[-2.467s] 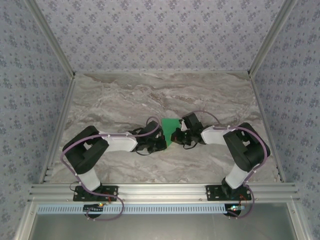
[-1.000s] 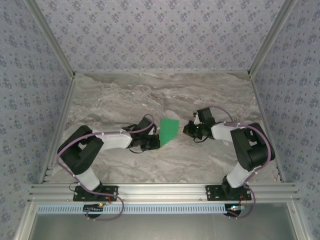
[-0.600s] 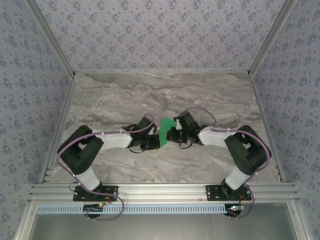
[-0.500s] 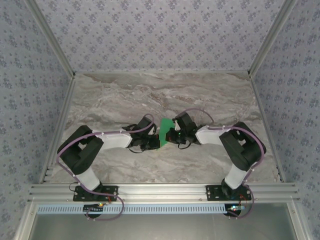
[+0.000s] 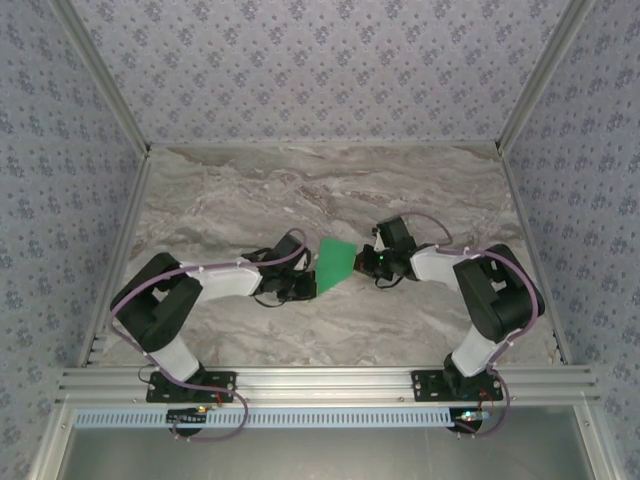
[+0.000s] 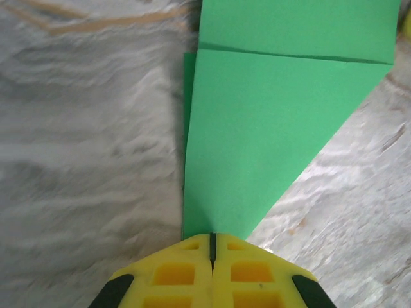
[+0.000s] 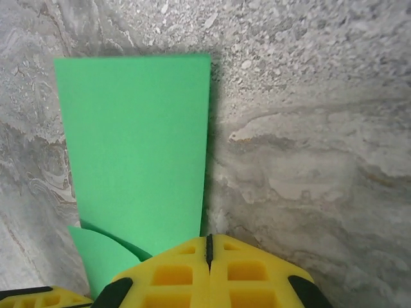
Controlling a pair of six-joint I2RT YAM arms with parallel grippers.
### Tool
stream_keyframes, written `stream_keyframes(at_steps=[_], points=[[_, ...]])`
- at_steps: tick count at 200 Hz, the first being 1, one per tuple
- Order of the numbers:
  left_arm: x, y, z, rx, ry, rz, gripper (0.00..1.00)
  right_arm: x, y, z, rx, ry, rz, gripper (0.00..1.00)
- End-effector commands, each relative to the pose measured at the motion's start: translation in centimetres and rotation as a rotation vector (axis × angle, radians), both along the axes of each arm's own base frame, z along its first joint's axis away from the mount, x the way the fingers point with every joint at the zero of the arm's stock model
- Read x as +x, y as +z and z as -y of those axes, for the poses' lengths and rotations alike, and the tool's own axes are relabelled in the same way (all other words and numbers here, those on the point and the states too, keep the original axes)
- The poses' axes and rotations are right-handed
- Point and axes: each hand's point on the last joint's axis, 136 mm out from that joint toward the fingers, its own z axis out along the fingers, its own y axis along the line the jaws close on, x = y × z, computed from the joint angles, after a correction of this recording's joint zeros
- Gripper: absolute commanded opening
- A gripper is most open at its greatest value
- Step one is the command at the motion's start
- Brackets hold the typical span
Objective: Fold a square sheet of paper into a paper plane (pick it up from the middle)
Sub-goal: Third fold the triangle at the center of the table, then fourth fold the wing at the center of the table.
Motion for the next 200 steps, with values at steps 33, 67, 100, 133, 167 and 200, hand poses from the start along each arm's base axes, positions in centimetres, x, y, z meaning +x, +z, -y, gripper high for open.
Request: stream_keyframes(at_steps=[33, 67, 100, 133, 167, 200], points=[[0.9, 5.1, -0.3, -0.043, 0.003, 0.106, 0.18, -1.2, 3.9, -1.5, -0.038, 0.029, 0.094, 0.01], [2.3, 6.3, 0.3, -0.085, 0.050, 0.157, 0.30, -1.4, 4.1, -0.9, -0.045, -0.005, 0.081, 0.09], [3.5, 6.2, 1.2, -0.105, 0.070, 0.183, 0.30, -1.5, 3.2, -0.5, -0.001, -0.050, 0.042, 0.30], [4.5, 5.0, 1.6, -0.072, 0.080, 0.179, 0.26, -1.5, 1.9, -1.2, 0.069, -0.043, -0.016, 0.32], [5.6, 3.9, 1.2, -0.013, 0.114, 0.187, 0.20, -1.4, 1.1, -2.0, 0.089, -0.023, -0.050, 0.32], [5.6, 2.5, 0.6, 0.024, 0.139, 0.163, 0.17, -1.4, 0.4, -2.3, 0.092, -0.024, -0.079, 0.33]])
